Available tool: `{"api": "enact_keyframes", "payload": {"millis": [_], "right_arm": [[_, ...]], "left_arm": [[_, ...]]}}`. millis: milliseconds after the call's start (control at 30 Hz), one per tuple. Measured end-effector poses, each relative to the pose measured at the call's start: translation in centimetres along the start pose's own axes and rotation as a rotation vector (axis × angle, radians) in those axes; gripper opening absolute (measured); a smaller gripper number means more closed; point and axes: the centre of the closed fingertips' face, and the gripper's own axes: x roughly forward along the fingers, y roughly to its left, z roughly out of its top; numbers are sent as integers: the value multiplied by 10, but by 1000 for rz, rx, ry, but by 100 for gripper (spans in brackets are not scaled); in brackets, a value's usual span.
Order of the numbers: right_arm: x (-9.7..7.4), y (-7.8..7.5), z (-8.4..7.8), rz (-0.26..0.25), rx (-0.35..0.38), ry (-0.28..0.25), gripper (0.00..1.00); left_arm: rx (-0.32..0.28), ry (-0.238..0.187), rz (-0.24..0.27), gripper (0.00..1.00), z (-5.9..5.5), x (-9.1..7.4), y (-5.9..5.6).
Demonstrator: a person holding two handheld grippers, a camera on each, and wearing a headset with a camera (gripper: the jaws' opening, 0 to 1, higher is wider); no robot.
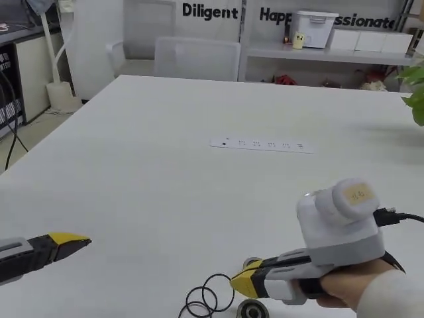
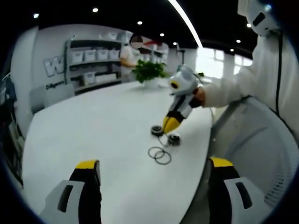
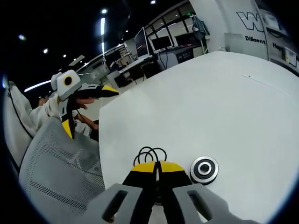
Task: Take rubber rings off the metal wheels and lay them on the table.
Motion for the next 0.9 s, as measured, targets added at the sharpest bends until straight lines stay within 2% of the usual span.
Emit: {"api": "enact_keyframes", "payload": {"millis": [167,367,633,900], "right_arm": [[4,2,-10,0,-31,45,0],[7,4,-11,4,-51,58,0],[9,0,-19,-21,-93,96,0],[9,-5,-21,-44,-95,107,0]], "left_arm": [[-3,8,-10,97,-2,2,-3],[-2,15,-11,97,-3,2,-3],[5,37,-19,97,-7,3,-4],[7,39,-23,97,-7,4,-5]]}}
